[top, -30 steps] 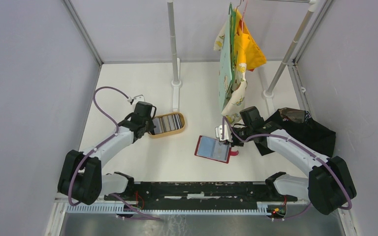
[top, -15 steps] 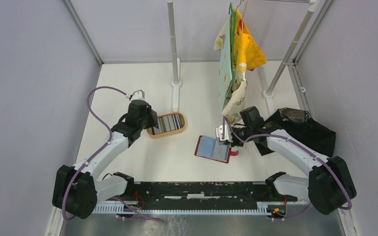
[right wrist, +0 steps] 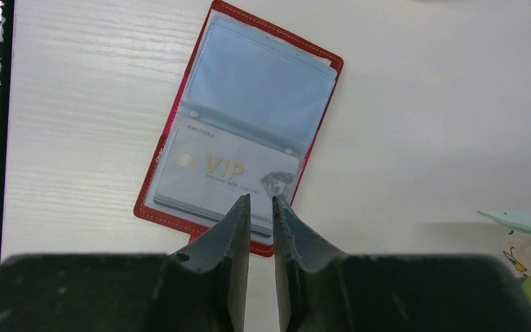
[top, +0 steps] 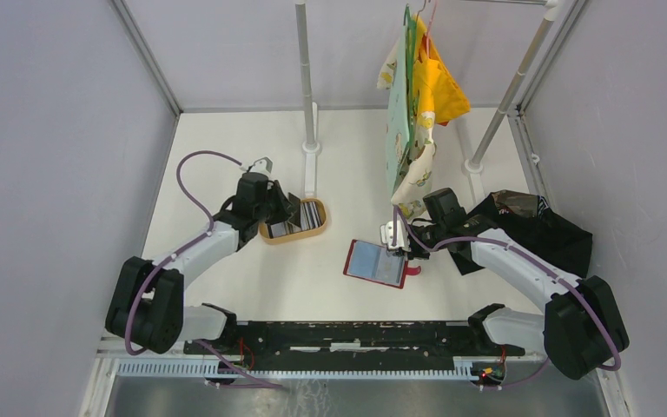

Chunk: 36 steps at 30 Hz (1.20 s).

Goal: Put the credit cards into the card holder
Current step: Pick up the credit card from the storage box.

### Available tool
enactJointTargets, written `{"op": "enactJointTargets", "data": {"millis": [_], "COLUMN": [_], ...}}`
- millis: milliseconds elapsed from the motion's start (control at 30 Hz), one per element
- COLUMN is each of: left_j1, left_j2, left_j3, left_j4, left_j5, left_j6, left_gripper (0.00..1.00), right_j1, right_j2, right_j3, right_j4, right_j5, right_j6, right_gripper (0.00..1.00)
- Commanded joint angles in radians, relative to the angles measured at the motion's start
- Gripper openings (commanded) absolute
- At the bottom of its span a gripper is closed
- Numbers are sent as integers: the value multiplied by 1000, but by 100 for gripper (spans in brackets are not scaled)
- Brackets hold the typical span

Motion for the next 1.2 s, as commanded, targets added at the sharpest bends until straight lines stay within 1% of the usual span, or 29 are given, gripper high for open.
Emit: {"op": "enactJointTargets", "data": {"millis": [0,167,367,500,700,900,1167], "left_j1": [13,29,60,64,64,64,69], "left_j2": [-19,-86,-249,-293,-269,-224,-145], "left_j3": [-14,-36,-61,-64,-93,-95,-59], "left_j4": [97,48,-122,-197,-201,-168,-150], "left_j5": [33,0,-165,-228,-295,-294,-287], "left_j6": [-54,-61,-48,-31,-37,-28,-6], "left_gripper": [2,2,2,2,2,2,2], "right_j1": [-4,-4,-3,-3,-2,-3,-2], "right_j2": [-3,2,5,11,10,13,13], "right_j3": [26,29,29,30,30,30,29], "right_j4": [5,0,-1,-5,-5,-6,-7], "right_j5": [-37,-38,-44,-46,-49,-50,-50], "right_j6": [-12,-15,-15,-17,-14,-15,-15], "right_gripper": [23,23,23,23,23,23,23]}}
